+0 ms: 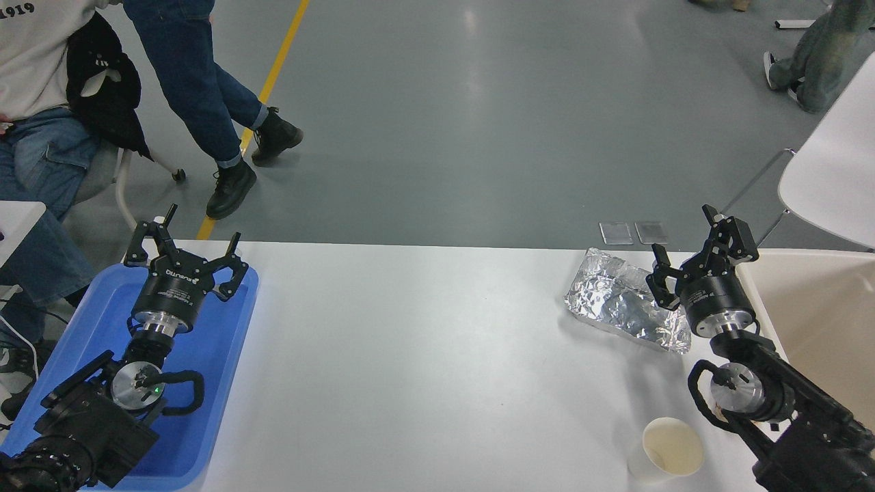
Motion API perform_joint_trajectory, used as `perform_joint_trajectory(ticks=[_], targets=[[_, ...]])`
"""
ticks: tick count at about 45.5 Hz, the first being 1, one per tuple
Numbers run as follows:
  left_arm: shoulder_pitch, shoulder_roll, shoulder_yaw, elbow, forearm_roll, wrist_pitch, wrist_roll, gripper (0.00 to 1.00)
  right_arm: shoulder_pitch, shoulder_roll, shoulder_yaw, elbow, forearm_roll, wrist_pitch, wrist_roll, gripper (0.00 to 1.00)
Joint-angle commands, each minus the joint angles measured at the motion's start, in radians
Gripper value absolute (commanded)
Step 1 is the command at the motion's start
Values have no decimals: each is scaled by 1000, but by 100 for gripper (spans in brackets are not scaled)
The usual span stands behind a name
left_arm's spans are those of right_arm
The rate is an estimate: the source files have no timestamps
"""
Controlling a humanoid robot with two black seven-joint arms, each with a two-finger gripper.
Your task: Pick up paper cup place in dustbin
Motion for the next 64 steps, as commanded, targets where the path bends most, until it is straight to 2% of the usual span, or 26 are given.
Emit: perform_joint_trajectory(ticks=[1, 20, 24, 32, 42, 53, 57, 64], targets=[[0, 0, 0, 0, 0, 0, 0, 100, -40, -9, -8, 0, 2, 6, 0, 100], [-2, -3, 0, 0, 0, -2, 2, 100, -41, -26, -35, 2, 2, -2, 0, 100], [-2, -2, 0, 0, -1, 0, 0, 100, -47, -64, -75, 3, 9, -4, 0, 100], [0, 0, 0, 0, -1, 0, 0, 100, 78, -287, -446, 12, 100, 9, 3, 100], [-2, 0, 0, 0, -1, 0, 2, 100, 339, -520, -905, 35, 102, 30, 4, 100], [-2, 0, 0, 0, -1, 0, 2, 100, 558, -643, -1254, 60, 105, 59, 4, 100], [-2, 0, 0, 0, -1, 0, 2, 100, 650, -678, -1431, 89, 103, 125, 4, 100], [-2, 0, 0, 0, -1, 0, 3, 100, 909, -675, -1770, 146, 106, 251, 3, 100]])
